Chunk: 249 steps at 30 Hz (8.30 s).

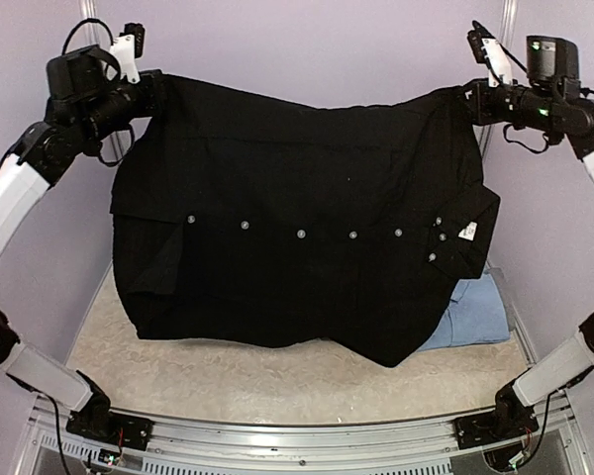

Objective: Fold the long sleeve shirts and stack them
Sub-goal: Flatten out the crumpled shirt at the center of the board, then move the bin to the corner of the board, then pick up the flattened shirt from the center of the board.

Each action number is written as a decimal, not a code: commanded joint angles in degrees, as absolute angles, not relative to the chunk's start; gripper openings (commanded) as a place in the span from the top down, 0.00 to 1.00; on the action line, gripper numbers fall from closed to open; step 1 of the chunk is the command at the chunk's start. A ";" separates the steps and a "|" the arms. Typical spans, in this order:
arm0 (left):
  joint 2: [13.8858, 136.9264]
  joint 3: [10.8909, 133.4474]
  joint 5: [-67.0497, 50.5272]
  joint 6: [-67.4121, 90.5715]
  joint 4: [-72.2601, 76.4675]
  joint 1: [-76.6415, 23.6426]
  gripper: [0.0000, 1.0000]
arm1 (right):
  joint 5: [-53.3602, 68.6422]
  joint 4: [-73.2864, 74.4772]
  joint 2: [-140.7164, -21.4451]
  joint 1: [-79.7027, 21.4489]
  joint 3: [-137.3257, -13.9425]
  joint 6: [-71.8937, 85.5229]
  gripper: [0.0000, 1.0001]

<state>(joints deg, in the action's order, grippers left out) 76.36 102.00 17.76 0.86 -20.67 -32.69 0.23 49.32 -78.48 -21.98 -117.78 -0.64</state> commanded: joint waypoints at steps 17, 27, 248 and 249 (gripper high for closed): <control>82.70 102.53 5.13 -4.95 -9.08 -25.67 1.00 | 10.46 32.60 -84.22 -12.74 -131.08 -2.21 1.00; 58.63 52.40 16.61 -1.65 -0.59 -43.67 1.00 | 24.49 19.40 -44.42 -12.88 -61.96 7.09 1.00; 97.21 62.77 1.50 3.98 -46.87 -78.55 0.46 | 4.61 30.52 -79.62 -10.16 -69.43 4.21 1.00; 97.93 63.54 1.79 4.49 -47.72 -79.02 0.46 | 4.65 30.58 -79.67 -10.10 -69.47 4.20 1.00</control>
